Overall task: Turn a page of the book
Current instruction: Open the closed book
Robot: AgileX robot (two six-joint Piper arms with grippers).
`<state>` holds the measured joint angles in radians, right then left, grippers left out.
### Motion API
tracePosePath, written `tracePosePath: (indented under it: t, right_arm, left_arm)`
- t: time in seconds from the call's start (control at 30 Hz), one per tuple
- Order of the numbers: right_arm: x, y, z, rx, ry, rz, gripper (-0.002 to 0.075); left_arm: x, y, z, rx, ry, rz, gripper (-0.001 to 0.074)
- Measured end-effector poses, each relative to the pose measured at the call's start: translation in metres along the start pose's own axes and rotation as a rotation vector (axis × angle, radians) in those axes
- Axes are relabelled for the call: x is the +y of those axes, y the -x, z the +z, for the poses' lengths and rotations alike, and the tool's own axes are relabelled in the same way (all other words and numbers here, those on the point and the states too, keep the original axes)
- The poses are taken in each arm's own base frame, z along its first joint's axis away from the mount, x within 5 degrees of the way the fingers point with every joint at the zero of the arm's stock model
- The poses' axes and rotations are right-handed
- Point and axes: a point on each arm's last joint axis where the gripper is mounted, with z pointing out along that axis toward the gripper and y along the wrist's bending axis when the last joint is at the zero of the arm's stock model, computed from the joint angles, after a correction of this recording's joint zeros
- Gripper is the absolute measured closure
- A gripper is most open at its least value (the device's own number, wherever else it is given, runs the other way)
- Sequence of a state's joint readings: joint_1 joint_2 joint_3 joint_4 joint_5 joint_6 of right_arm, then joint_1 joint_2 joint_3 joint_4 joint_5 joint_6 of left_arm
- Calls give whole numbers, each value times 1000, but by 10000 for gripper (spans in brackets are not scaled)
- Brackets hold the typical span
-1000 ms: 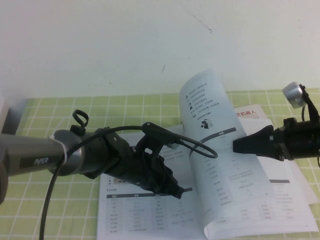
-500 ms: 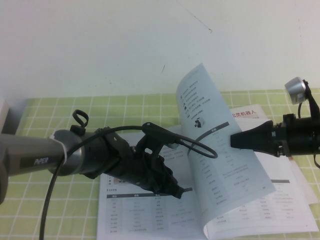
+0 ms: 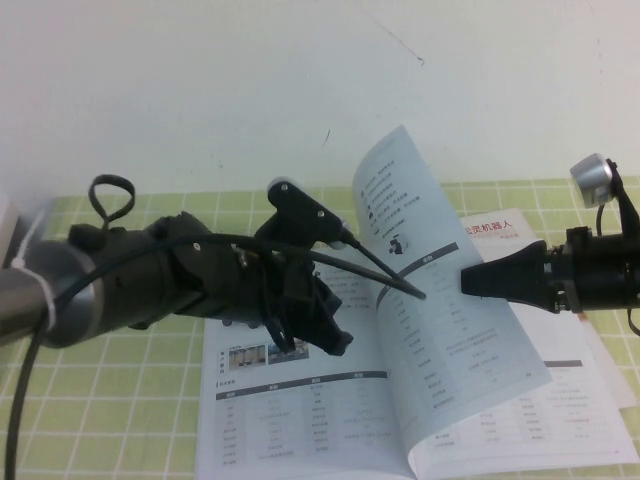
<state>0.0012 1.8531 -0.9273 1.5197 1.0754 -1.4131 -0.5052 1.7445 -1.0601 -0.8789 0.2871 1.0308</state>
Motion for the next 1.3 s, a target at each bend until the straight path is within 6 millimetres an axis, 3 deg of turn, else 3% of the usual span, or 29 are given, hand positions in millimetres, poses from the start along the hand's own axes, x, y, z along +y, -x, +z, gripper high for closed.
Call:
tracePosePath:
  t: [0.2, 0.37, 0.57, 0.77, 1.0, 1.3]
  right_arm:
    - [0, 0, 0, -1, 0, -2, 363]
    - [0, 0, 0, -1, 0, -4, 363]
    - [0, 0, 0, -1, 0, -7, 363]
    - [0, 0, 0, -1, 0, -7, 363]
    - [0, 0, 0, -1, 0, -7, 360]
    - [0, 0, 0, -1, 0, -9, 359]
  left_arm:
    - [-17, 25, -45, -114, -16, 63, 738]
    - [-58, 34, -57, -151, -104, 170, 738]
    - [-124, 30, -42, -157, -206, 408, 738]
    - [-164, 17, -16, -150, -220, 567, 738]
    - [-184, 5, -4, -120, -259, 645, 738]
    - [-184, -2, 8, -87, -252, 724, 738]
